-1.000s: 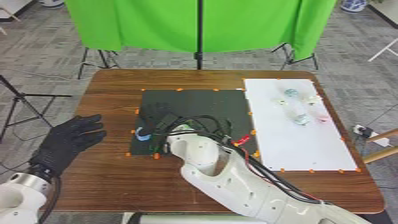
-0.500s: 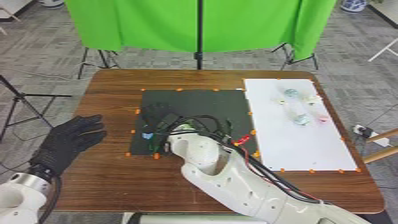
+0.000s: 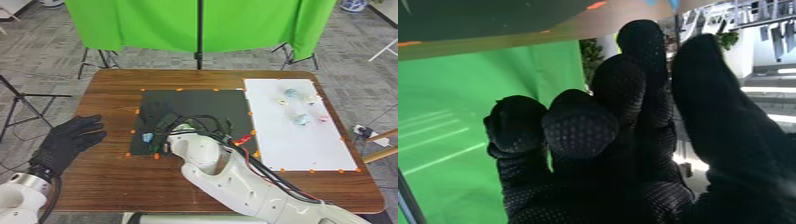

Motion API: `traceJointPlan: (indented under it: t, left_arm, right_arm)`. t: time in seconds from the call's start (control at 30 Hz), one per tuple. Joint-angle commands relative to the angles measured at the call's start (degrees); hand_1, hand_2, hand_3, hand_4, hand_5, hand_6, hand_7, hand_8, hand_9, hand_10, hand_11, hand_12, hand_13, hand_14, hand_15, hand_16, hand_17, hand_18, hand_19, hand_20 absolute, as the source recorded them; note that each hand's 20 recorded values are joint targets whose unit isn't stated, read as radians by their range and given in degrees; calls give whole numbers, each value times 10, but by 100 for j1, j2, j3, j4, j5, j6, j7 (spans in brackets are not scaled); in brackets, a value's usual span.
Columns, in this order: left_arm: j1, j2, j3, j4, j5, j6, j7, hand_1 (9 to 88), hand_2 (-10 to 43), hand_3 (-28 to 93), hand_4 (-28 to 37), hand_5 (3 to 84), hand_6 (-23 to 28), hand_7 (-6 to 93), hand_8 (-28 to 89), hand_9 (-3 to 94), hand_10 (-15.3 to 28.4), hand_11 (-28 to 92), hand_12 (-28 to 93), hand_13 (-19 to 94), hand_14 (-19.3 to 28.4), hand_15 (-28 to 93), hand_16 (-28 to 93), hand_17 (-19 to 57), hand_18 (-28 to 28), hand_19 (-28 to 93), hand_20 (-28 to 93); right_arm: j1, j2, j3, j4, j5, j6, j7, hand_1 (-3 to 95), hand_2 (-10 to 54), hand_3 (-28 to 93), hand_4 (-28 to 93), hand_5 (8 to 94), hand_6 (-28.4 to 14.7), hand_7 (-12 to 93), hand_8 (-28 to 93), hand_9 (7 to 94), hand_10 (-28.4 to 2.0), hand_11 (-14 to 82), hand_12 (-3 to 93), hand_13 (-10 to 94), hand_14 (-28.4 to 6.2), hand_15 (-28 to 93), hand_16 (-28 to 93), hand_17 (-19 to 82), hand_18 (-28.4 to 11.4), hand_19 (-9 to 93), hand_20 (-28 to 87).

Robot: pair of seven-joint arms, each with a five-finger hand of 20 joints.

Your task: Arrange flowers

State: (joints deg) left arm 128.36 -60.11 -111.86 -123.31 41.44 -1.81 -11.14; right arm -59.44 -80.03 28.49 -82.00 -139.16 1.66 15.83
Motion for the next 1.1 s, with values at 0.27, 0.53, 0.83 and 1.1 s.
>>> traceJointPlan:
  t: [0.27,0.53,0.83,1.1]
  left_arm:
    - [656,-451,-265,-188,5,138,371,265,63,727,-283,413,70,248,-118,344,157,341,143,271,185,510,-75,-64,238,626,-35]
    - [796,-544,-427,-270,18,147,390,265,61,728,-283,413,69,248,-118,345,157,342,143,271,185,511,-75,-64,238,627,-35]
    - [899,-557,-490,-305,-10,168,415,266,61,728,-283,413,70,247,-118,346,157,341,144,272,184,510,-75,-63,238,627,-35]
    - [831,-538,-433,-288,3,171,360,266,61,727,-283,413,69,247,-118,345,157,339,143,271,184,509,-75,-63,238,628,-35]
  right_arm:
    - [-177,1748,1345,-1325,583,167,-5,258,-36,871,-283,488,-29,393,-232,496,-108,469,228,526,-80,641,226,258,-175,764,379]
    - [-1361,3257,2988,-1682,716,74,476,233,-73,901,-283,303,-52,307,-193,299,-133,288,211,256,-113,427,126,136,-175,600,268]
    - [-3070,4022,4560,-1970,1019,-5,984,227,-94,883,-283,302,-65,239,-158,318,-125,260,221,276,-104,378,165,122,-178,567,224]
    - [-3439,4041,4693,-1977,892,-85,941,240,-95,877,-283,351,-53,273,-179,388,-102,356,208,377,-85,472,154,152,-180,599,240]
